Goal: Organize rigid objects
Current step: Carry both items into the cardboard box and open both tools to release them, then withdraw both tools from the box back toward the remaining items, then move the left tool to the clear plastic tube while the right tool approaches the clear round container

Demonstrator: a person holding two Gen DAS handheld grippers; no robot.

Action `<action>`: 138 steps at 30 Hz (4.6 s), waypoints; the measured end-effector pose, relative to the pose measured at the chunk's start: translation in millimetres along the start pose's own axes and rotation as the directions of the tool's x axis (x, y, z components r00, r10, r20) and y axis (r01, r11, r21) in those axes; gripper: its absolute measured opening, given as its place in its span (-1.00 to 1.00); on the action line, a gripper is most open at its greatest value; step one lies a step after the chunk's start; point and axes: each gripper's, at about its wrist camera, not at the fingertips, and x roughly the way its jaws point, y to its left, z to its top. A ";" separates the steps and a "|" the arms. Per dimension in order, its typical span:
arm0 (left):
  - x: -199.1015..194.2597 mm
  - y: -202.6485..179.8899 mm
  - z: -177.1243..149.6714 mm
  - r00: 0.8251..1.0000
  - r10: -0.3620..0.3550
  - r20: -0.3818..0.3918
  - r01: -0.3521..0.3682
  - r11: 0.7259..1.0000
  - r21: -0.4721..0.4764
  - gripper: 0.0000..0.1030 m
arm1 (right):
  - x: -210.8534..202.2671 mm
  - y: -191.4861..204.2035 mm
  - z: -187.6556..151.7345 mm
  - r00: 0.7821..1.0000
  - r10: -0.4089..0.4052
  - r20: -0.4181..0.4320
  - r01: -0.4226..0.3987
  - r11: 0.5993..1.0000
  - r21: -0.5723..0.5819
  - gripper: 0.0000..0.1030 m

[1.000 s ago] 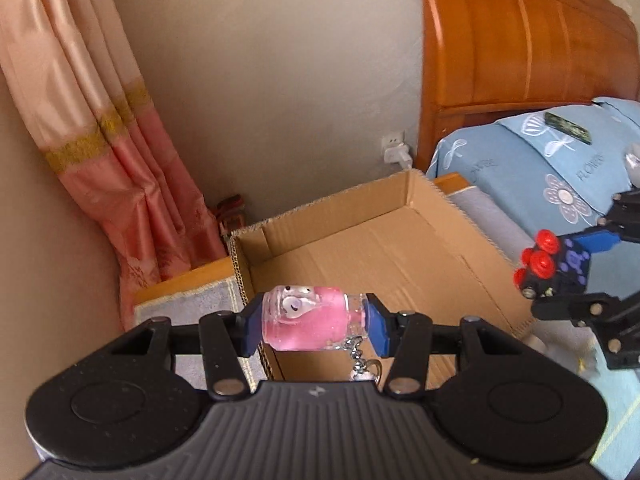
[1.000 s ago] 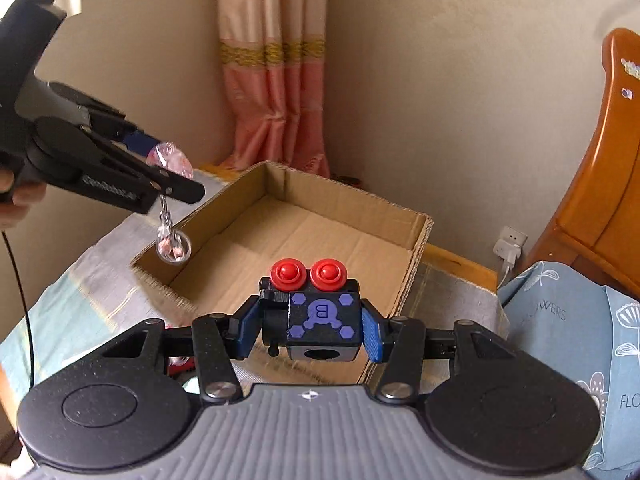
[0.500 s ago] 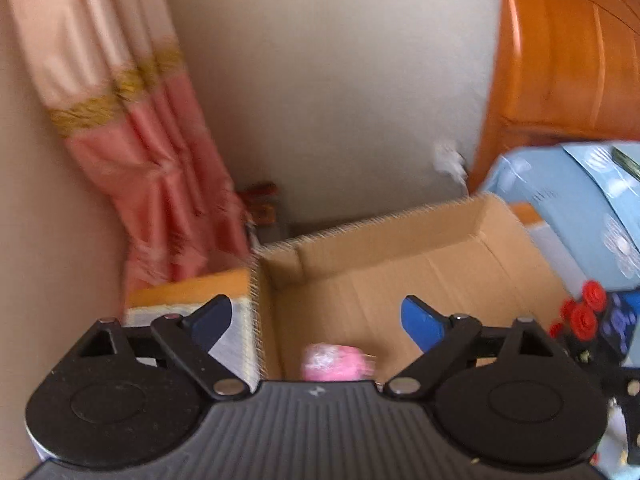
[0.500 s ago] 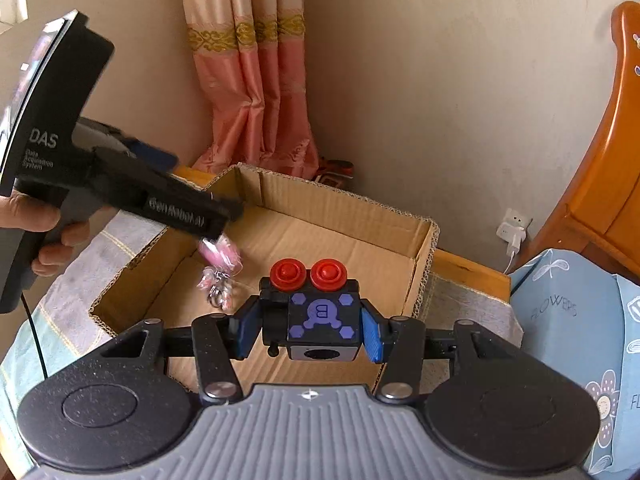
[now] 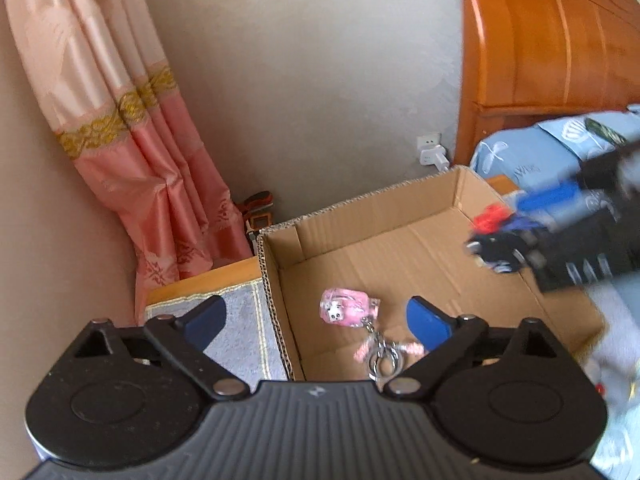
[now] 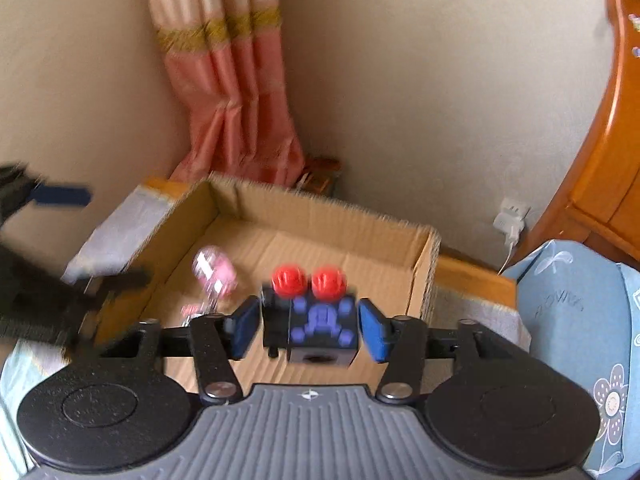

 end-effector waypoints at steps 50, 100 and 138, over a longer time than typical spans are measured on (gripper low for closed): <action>-70.8 -33.3 -204.5 0.998 0.028 -0.054 -0.036 0.987 -0.154 0.91 | -90.6 30.1 -210.9 0.990 -0.130 -0.059 0.142 0.949 0.283 1.00; -25.3 -15.2 -176.0 0.995 0.072 -0.063 -0.092 0.906 -0.414 0.94 | -62.8 47.0 -257.6 0.992 -0.105 -0.076 0.112 0.989 0.097 1.00; -16.6 11.8 -205.1 0.999 0.011 -0.040 -0.021 0.962 -0.273 0.98 | -46.7 61.9 -248.8 0.990 -0.136 0.025 0.132 0.984 0.121 1.00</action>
